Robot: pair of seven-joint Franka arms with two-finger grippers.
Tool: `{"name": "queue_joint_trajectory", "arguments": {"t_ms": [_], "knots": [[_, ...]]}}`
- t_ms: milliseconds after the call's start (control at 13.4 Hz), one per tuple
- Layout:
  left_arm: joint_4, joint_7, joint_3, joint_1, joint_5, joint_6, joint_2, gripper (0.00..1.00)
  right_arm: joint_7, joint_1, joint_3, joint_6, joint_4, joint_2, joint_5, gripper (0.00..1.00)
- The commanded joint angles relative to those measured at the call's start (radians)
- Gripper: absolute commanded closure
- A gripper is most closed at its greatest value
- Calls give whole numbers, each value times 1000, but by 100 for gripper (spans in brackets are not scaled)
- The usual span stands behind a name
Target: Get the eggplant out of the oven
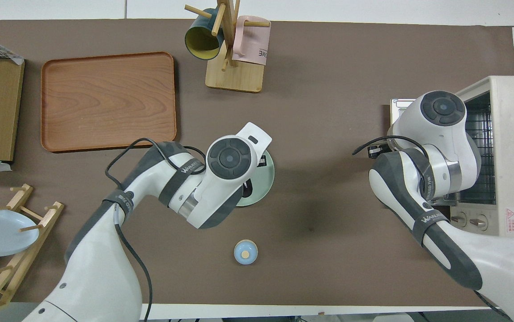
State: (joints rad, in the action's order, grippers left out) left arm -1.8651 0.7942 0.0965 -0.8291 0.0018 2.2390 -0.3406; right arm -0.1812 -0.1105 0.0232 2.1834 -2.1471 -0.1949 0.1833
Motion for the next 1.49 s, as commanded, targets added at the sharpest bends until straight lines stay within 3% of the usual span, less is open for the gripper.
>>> {"name": "queue_joint_trajectory", "arguments": {"t_ms": [0, 223, 298, 372, 446, 521, 818, 967, 1116, 1190, 1264, 1339, 1413], "knots": [[50, -108, 6, 167, 10, -88, 20, 100, 20, 14, 12, 13, -13, 5, 50, 100], [26, -468, 5, 442, 10, -26, 6, 99, 31, 9, 15, -48, 33, -3, 191, 100], [18, -518, 5, 482, 10, 37, -26, 97, 66, 11, 15, -112, 91, -14, 194, 100], [12, -520, 8, 492, 14, 116, -70, 75, 127, 18, 17, -195, 161, -17, 193, 100], [11, -518, 18, 501, 15, 172, -89, 19, 185, 23, 17, -259, 215, -15, 185, 100], [29, -523, 35, 507, 32, 154, -89, 0, 228, 41, 17, -304, 236, 14, 182, 100], [229, -541, 66, 532, 57, -174, -22, 0, 399, 147, 15, -384, 227, 135, 133, 98], [323, -546, 68, 542, 44, -386, 61, 0, 483, 216, 15, -407, 198, 179, 121, 98], [371, -593, 68, 548, 15, -559, 147, 0, 513, 258, 17, -471, 223, 210, 8, 95], [368, -654, 69, 551, -3, -611, 203, 0, 484, 255, 15, -526, 261, 236, -67, 72], [368, -712, 69, 556, -6, -652, 236, 0, 447, 249, 17, -577, 306, 264, -109, 20], [369, -742, 69, 568, -8, -674, 250, 0, 441, 247, 23, -606, 355, 287, -120, 0], [368, -747, 68, 568, -17, -677, 264, 0, 439, 245, 24, -646, 430, 288, -125, 0]]}}
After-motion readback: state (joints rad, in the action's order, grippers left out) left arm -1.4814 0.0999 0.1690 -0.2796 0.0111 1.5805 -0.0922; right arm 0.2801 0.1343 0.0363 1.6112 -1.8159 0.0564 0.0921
